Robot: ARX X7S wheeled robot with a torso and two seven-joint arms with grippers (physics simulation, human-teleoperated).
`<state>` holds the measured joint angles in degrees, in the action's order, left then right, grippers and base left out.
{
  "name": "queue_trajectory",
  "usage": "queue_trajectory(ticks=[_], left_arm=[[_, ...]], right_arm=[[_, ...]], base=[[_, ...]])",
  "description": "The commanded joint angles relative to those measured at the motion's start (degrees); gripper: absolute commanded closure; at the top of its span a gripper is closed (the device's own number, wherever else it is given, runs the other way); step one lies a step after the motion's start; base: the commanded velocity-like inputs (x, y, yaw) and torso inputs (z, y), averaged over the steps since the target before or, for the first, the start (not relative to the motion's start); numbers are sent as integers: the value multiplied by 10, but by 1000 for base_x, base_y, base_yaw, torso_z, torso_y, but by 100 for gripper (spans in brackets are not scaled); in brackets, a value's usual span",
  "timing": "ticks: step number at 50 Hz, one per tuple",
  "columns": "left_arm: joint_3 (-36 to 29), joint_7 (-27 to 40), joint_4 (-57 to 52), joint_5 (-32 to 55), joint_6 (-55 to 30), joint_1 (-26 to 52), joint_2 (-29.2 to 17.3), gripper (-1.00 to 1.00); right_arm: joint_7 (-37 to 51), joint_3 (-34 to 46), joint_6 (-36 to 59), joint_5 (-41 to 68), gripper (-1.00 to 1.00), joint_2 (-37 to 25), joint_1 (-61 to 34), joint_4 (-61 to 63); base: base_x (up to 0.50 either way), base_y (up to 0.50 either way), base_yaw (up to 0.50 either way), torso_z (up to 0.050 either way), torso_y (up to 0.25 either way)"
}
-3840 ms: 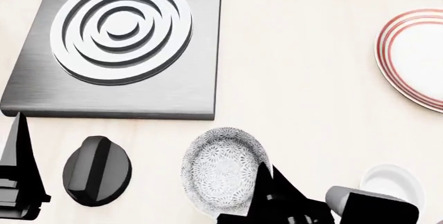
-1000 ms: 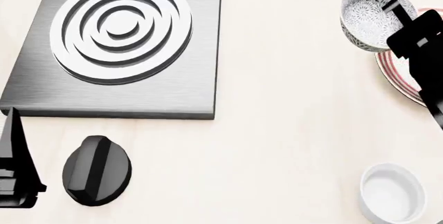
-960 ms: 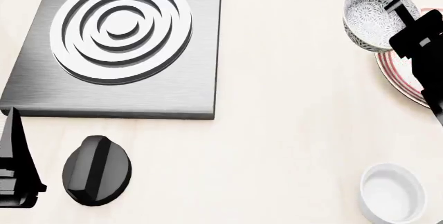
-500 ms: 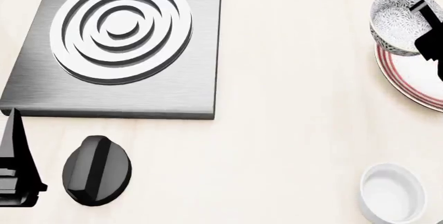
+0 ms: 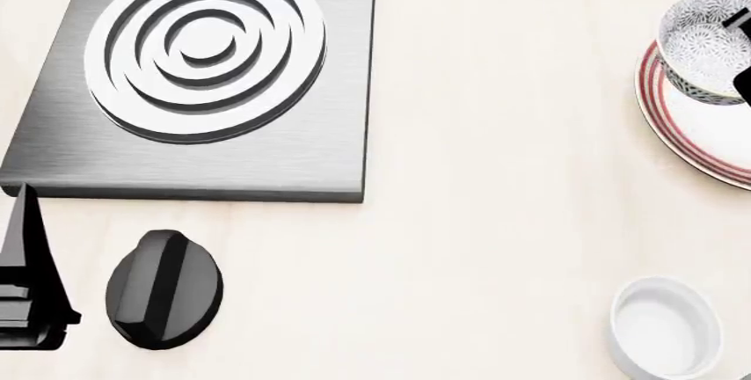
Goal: Pick the akita bowl next to the ramekin and place it on the plate.
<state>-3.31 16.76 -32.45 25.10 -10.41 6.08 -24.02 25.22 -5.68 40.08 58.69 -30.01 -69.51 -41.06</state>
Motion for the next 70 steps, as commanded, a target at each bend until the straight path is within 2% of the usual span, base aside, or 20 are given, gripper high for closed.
queue_trajectory(ticks=[1, 23, 34, 57, 70], left_arm=[[-4, -3, 9, -5, 6, -1, -1, -100], [-1, 1, 13, 5, 6, 5, -1, -100], [-3, 2, 13, 4, 9, 2, -2, -100], [-9, 6, 18, 4, 2, 13, -4, -100], [-10, 6, 19, 5, 2, 14, -6, -100]], right_arm=[[-9, 7, -11, -13, 100, -5, -13, -13], [3, 31, 3, -37, 100, -25, -22, -5], [-24, 52, -12, -59, 100, -20, -43, -53], [-144, 100, -131, -142, 100, 3, -161, -313], [-160, 73, -146, -172, 100, 9, -155, -338]], base=[[0, 0, 0, 0, 0], [0, 0, 0, 0, 0], [0, 0, 0, 0, 1], [0, 0, 0, 0, 0], [0, 0, 0, 0, 1]])
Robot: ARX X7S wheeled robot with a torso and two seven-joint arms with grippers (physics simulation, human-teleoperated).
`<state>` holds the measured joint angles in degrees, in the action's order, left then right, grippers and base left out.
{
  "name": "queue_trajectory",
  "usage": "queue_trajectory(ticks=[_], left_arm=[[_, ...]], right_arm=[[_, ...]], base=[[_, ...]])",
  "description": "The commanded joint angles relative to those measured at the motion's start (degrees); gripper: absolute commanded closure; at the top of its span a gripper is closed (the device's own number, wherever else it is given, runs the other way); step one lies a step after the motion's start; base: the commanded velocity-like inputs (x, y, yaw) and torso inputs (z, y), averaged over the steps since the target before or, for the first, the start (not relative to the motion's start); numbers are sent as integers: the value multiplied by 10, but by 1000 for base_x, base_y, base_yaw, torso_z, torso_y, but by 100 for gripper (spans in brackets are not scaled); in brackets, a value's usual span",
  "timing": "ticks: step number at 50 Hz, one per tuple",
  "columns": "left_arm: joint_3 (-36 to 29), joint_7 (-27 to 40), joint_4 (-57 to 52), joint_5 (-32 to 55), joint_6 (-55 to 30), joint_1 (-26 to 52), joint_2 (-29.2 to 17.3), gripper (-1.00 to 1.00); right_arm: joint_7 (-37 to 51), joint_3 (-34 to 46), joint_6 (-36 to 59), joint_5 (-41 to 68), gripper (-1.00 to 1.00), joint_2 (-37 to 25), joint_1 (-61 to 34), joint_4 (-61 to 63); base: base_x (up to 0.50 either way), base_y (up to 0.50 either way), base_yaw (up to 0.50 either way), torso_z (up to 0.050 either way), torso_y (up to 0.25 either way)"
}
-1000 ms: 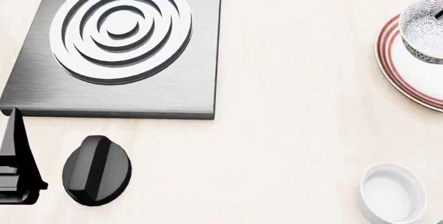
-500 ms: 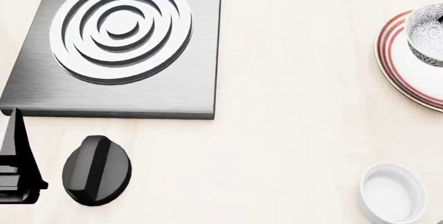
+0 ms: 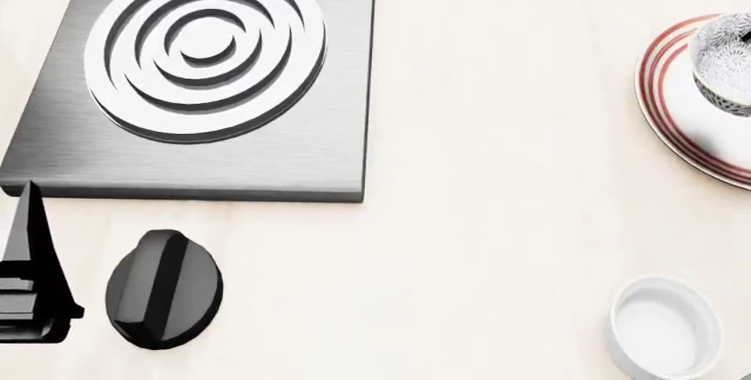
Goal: Pick the akita bowl next to the ramekin and place it on the plate.
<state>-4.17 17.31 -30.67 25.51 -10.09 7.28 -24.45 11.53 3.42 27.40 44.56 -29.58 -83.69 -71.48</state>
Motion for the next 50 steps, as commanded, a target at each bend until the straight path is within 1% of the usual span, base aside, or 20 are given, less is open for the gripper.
queue_trajectory(ticks=[1, 10, 31, 41, 50], left_arm=[[-2, 1, 1, 1, -1, 2, -1, -100], [-4, 1, 0, 0, 1, 0, -3, -100], [-13, 1, 13, -11, 6, 5, -2, -100], [-19, -1, 23, -21, 19, -1, 0, -100], [-14, -2, 27, -14, 22, -2, -2, -100]], right_arm=[[-23, -22, -18, -35, 100, 5, -14, -34], [-27, -75, -18, -90, 100, 12, -15, -35], [-51, -270, -12, -290, 100, 21, -17, -35], [-60, -360, -27, -341, 100, 37, -5, -35], [-62, -407, -34, -390, 100, 51, -1, -35]], base=[[0, 0, 0, 0, 0], [0, 0, 0, 0, 0], [0, 0, 0, 0, 0], [0, 0, 0, 0, 0], [0, 0, 0, 0, 1]])
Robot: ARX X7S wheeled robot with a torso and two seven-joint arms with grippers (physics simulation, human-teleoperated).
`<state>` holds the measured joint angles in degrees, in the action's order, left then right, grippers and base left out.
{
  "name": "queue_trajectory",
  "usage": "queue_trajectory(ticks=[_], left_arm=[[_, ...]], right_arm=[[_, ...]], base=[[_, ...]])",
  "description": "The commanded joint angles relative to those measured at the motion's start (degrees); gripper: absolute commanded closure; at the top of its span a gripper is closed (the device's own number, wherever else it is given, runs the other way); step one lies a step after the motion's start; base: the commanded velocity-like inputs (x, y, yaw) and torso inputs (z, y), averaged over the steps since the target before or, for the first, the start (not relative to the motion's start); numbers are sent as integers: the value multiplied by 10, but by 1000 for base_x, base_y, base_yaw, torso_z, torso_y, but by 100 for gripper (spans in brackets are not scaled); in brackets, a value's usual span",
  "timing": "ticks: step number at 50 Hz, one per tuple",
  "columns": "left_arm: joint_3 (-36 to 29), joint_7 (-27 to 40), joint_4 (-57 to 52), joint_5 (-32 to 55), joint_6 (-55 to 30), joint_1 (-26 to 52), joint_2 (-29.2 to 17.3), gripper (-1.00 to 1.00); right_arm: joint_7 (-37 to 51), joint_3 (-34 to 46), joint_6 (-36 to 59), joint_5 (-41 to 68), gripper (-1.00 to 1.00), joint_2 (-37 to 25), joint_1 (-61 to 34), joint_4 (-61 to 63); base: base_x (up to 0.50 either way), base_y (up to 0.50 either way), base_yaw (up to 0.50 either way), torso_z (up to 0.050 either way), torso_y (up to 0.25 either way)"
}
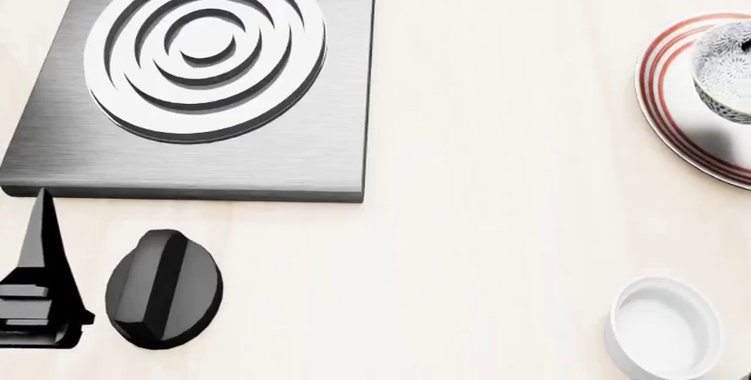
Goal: Pick the akita bowl next to the ramekin and place it on the plate.
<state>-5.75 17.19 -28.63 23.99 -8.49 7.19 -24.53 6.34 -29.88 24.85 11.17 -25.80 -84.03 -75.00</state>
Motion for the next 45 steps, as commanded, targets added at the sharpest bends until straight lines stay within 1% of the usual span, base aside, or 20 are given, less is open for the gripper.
queue_trajectory(ticks=[1, 7, 17, 45], left_arm=[[2, -1, 7, 1, 8, -2, -1, -100], [4, -2, 5, 4, 10, -3, -2, -100], [5, -3, 10, 4, 15, -2, -3, -100], [4, 1, 10, 7, 15, -2, -6, -100]], right_arm=[[-12, -80, -11, -58, 100, 15, 3, 0], [-13, -105, -17, -77, 100, 18, 8, 0], [-17, -123, -20, -98, 100, 25, 15, 0], [-14, -130, -26, -111, 100, 20, 17, 0]], base=[[0, 0, 0, 0, 0], [0, 0, 0, 0, 0], [0, 0, 0, 2, 0], [0, 0, 0, 0, 1]])
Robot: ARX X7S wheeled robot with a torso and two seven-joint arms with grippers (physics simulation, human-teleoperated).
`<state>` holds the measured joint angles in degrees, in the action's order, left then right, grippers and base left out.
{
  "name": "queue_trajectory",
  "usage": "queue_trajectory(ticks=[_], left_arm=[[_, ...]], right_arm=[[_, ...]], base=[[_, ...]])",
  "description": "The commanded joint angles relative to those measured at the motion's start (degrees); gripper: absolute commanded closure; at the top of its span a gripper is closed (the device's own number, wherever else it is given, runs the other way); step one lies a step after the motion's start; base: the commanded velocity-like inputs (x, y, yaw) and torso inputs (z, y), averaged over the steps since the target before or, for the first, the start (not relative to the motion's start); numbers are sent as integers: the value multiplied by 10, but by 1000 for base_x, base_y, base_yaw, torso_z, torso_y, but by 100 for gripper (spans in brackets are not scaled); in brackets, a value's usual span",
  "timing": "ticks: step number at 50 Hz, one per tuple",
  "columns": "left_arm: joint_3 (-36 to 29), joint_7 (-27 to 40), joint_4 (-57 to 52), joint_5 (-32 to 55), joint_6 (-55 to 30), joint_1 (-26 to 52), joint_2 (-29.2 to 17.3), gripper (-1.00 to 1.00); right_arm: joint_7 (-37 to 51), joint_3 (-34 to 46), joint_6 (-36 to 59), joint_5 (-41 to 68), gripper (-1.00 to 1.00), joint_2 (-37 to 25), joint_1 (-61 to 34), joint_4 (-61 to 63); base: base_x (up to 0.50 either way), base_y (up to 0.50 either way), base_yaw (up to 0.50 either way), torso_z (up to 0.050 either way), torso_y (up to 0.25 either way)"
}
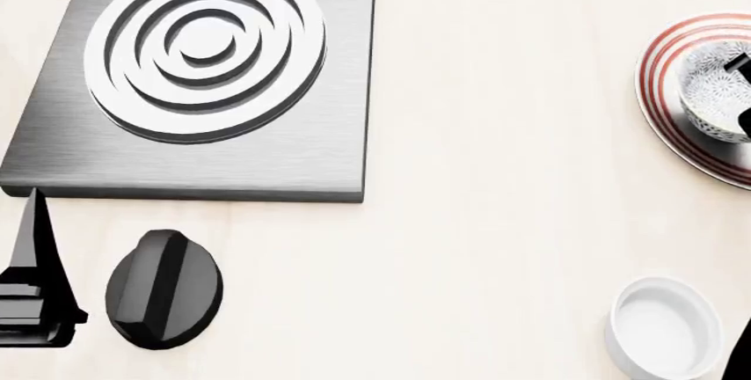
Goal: Pick the akita bowl next to the ramekin and place it on the plate.
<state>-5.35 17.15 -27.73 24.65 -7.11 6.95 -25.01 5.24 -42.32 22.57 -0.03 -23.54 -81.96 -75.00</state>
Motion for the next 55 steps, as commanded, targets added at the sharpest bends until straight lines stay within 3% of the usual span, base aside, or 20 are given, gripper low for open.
queue_trajectory(ticks=[1, 15, 16, 35, 55], left_arm=[[-1, 1, 2, 0, 2, 0, -1, -100], [-3, 2, 3, -1, 4, 0, -1, -100], [-3, 2, 4, -1, 4, 0, -1, -100], [-4, 4, 8, -1, 6, 1, -2, -100], [-7, 3, 13, 0, 10, 1, -3, -100]], right_arm=[[-4, -5, -3, 1, 100, -2, -3, 0], [-9, -6, -3, 1, 100, -5, 1, 0], [-9, -5, -2, 0, -100, -5, 0, 0], [-18, 10, -1, -5, -100, -5, -5, 0], [-44, 118, -46, -45, -100, 11, -61, 5]], base=[[0, 0, 0, 0, 0], [0, 0, 0, 0, 0], [0, 0, 0, 0, 0], [0, 0, 0, 0, 0], [0, 0, 0, 0, 0]])
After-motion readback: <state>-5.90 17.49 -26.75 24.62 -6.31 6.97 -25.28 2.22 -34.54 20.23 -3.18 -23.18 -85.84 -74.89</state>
